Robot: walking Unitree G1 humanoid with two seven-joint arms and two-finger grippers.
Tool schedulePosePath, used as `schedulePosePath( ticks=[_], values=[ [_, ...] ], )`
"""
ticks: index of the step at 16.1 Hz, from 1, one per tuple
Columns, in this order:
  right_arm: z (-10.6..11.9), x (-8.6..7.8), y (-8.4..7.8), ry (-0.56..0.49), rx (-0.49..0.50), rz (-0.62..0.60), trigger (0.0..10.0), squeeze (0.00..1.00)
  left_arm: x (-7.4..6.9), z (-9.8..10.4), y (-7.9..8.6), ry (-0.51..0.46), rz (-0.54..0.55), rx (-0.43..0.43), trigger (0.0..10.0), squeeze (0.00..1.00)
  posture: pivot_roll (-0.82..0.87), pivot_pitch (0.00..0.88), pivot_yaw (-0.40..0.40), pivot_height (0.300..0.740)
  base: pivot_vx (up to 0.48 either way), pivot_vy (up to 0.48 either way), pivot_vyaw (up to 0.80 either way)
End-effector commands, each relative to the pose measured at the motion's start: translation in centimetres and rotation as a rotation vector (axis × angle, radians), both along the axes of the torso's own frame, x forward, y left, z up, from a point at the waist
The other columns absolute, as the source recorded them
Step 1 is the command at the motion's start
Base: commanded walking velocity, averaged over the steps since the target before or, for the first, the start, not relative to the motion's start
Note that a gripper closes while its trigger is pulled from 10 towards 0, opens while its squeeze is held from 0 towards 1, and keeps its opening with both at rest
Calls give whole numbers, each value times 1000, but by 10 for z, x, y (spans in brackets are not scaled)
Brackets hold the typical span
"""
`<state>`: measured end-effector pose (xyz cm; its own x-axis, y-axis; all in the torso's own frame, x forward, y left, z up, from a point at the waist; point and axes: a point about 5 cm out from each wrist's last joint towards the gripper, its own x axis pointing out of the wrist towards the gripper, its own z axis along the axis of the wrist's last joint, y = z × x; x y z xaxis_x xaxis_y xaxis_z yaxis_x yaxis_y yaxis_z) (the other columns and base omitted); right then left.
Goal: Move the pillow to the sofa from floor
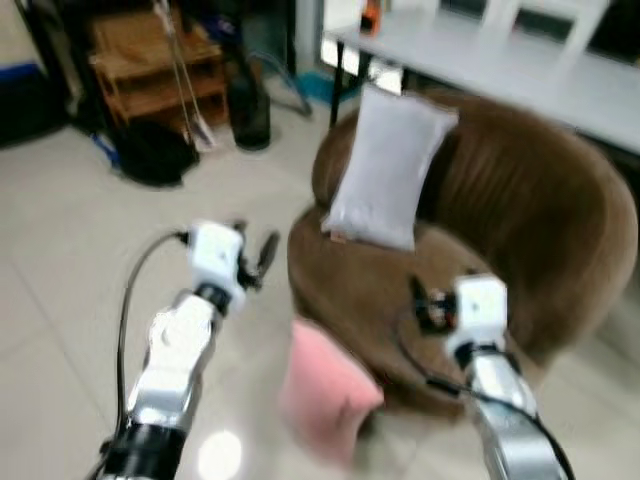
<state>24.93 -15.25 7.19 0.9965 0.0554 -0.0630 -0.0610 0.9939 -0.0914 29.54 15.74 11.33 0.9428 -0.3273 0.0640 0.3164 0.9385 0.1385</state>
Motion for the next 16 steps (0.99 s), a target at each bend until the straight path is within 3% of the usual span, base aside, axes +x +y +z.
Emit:
schedulePosePath(
  ticks=[1,6,16],
  values=[
    [6,4,8,-25,24,19,10000,0,1,2,10,-7,24,18,10000,0,116,3,-38,740,439,0,0],
    [1,1,9,19,59,33,10000,0,1,-5,9,29,29,35,10000,0,115,2,-39,740,86,0,0],
    [-1,-1,9,20,114,61,10000,0,-14,-15,13,45,45,-12,10000,0,125,0,-66,640,0,0,0]
  ],
)
